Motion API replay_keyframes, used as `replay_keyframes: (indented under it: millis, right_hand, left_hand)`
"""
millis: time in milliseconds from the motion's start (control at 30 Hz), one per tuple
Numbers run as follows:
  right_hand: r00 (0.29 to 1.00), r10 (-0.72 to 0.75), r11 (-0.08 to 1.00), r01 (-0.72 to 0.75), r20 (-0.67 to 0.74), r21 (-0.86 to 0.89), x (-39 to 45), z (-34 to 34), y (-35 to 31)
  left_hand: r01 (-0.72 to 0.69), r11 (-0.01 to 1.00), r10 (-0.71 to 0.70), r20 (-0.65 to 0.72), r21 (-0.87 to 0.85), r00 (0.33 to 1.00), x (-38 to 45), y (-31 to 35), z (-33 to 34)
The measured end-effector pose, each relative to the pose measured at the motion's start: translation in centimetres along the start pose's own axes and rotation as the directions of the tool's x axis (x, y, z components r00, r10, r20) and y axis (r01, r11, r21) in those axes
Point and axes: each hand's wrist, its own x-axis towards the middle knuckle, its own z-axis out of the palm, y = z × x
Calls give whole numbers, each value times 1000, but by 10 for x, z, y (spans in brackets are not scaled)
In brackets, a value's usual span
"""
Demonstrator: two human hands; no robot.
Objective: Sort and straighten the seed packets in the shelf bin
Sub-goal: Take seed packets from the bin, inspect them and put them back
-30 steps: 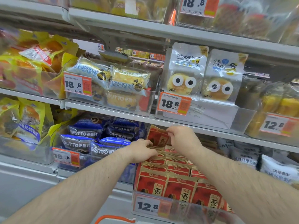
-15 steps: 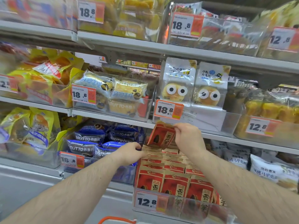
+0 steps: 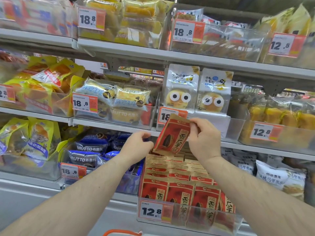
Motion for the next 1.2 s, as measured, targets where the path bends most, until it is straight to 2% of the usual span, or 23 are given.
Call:
replay_keyframes:
  millis: [100, 167, 233, 333, 400, 533, 633, 733, 833, 900, 967, 1067, 1200]
  right_hand:
    - [999, 30, 995, -33, 35, 92, 6, -12, -17]
    - [990, 69, 986, -86, 119, 141, 2, -17, -24]
    - [964, 114, 969, -162, 242, 187, -10, -20, -29]
    - [912, 162, 941, -258, 377, 219, -36, -20, -32]
    - [888, 201, 931, -304, 414, 200, -53, -19, -30]
    - [841, 282, 900, -399, 461, 177, -80, -19, -20]
    - [800, 332, 860, -475, 500, 188, -98, -19, -17]
    - [740, 402, 764, -596, 540, 248, -115, -20, -16]
    - [635, 490, 640, -727, 598, 247, -125, -22, -11]
    - [584, 522, 602, -768, 621, 217, -132, -21, -6]
    - [572, 538, 588, -781, 620, 211, -142, -18, 1]
    - [524, 562, 536, -820, 640, 201, -157, -19, 8]
    - [367, 609, 327, -924, 703, 199, -163, -25, 5]
  left_hand:
    - [9, 986, -31, -128, -166, 991, -4, 15, -12]
    - [5, 945, -61, -160, -327, 985, -14, 21, -16]
    - [13, 885, -74, -114, -465, 991, -29, 24, -14]
    - [21, 856, -25, -2, -517, 1000, -55, 18, 0]
    - [55, 820, -39, 39, -569, 998, -68, 9, 11]
    - [177, 728, -167, 79, -662, 983, -91, -6, 31]
    - [211, 725, -196, 97, -656, 976, -107, -17, 48]
    - [227, 666, -250, 74, -710, 965, -116, -26, 61]
    - [263, 598, -300, 93, -757, 949, -123, -31, 74]
    - [293, 579, -321, 118, -761, 940, -128, -33, 82]
    - [317, 563, -337, 138, -763, 931, -132, -35, 89]
    - [379, 491, -380, 199, -784, 904, -138, -37, 95]
    - [427, 350, -402, 278, -834, 872, -147, -41, 101]
